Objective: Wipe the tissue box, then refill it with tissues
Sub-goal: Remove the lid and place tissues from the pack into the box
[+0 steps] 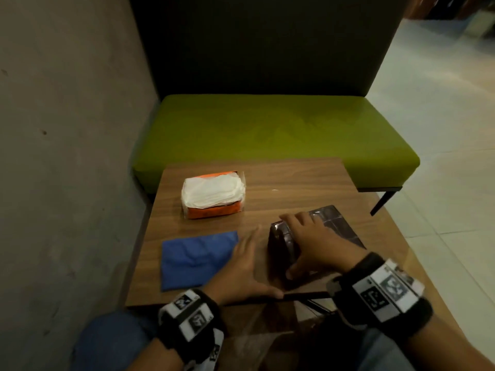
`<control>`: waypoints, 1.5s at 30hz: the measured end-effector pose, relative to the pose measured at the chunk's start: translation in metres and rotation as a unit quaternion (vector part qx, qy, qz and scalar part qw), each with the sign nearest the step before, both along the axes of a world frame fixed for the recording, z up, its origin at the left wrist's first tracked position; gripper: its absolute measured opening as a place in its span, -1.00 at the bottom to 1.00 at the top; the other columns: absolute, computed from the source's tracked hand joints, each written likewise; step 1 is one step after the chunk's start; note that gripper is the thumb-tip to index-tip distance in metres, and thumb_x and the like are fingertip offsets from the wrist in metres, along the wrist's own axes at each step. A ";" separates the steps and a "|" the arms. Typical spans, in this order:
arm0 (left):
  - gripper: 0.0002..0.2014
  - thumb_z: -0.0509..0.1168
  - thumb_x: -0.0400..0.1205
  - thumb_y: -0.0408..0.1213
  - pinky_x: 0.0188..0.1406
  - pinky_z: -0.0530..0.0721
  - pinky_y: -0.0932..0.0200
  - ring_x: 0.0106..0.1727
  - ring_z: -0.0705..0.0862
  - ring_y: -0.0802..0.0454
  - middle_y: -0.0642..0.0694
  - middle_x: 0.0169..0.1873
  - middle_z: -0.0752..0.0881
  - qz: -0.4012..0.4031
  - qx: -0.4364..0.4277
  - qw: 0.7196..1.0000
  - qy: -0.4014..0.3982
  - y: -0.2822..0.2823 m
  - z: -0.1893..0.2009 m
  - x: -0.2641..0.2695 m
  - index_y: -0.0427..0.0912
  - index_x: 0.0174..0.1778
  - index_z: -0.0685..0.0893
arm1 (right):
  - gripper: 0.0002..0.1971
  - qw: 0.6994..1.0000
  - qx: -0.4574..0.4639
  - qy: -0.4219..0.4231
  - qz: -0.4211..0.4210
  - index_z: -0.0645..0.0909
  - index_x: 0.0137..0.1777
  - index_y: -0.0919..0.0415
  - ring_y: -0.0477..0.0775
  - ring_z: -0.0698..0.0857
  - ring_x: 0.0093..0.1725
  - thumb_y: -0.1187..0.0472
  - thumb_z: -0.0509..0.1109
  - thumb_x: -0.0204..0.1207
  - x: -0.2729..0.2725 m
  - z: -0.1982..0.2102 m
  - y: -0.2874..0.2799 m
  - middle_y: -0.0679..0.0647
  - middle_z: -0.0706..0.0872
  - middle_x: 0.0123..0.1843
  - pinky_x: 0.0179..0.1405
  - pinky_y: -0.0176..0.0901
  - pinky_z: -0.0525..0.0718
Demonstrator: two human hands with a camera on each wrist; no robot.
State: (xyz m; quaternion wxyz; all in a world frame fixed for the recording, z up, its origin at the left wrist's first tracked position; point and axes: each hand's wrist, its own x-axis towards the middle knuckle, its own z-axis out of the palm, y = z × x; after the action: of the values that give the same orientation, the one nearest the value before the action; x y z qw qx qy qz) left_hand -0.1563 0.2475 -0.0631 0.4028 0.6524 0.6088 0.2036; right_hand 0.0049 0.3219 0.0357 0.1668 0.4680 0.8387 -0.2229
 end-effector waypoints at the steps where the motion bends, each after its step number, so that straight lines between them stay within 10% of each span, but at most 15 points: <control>1: 0.38 0.59 0.16 0.22 0.63 -0.10 0.13 0.64 -0.21 0.20 0.14 0.64 -0.22 -0.008 0.019 1.000 -0.013 0.004 -0.006 0.013 0.12 0.59 -0.36 | 0.27 0.998 0.011 -0.057 0.023 -0.21 0.70 0.03 0.26 -0.07 0.68 -0.04 0.67 0.21 0.008 -0.002 0.006 0.13 -0.06 0.71 0.58 0.47 0.13; 5: 0.49 0.64 0.07 0.19 0.66 0.03 -0.01 0.65 -0.16 0.21 0.13 0.64 -0.21 0.046 0.045 0.994 -0.083 0.022 -0.022 0.045 0.19 0.53 -0.49 | 0.48 0.977 0.045 -0.173 0.113 -0.48 0.65 0.05 0.30 -0.34 0.67 -0.12 0.71 0.11 0.028 -0.013 0.029 0.21 -0.38 0.70 0.49 0.61 -0.09; 17: 0.41 0.64 0.13 0.04 0.60 0.24 -0.02 0.61 0.13 0.08 0.04 0.61 0.01 0.005 0.049 0.999 -0.001 0.039 -0.007 0.003 0.21 0.56 -0.40 | 0.34 0.968 0.058 -0.127 0.210 -0.07 0.66 0.13 0.30 0.32 0.47 -0.21 0.69 0.00 -0.002 -0.020 0.045 0.19 0.25 0.51 0.35 0.37 0.51; 45: 0.33 0.68 0.15 -0.07 0.51 0.20 0.24 0.55 0.15 0.13 0.01 0.58 0.03 -0.049 0.103 0.993 0.036 0.037 -0.009 -0.031 0.02 0.61 -0.20 | 0.27 0.969 0.061 -0.099 0.218 0.04 0.65 0.17 0.21 0.40 0.41 -0.31 0.64 0.04 -0.028 -0.014 0.049 0.16 0.35 0.49 0.36 0.14 0.52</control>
State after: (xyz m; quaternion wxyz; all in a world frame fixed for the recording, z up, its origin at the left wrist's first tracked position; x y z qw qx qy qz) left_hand -0.1870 0.2846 -0.0723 0.3205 0.7266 0.5659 0.2216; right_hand -0.0233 0.3712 0.0216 0.2648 0.3029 0.9118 -0.0824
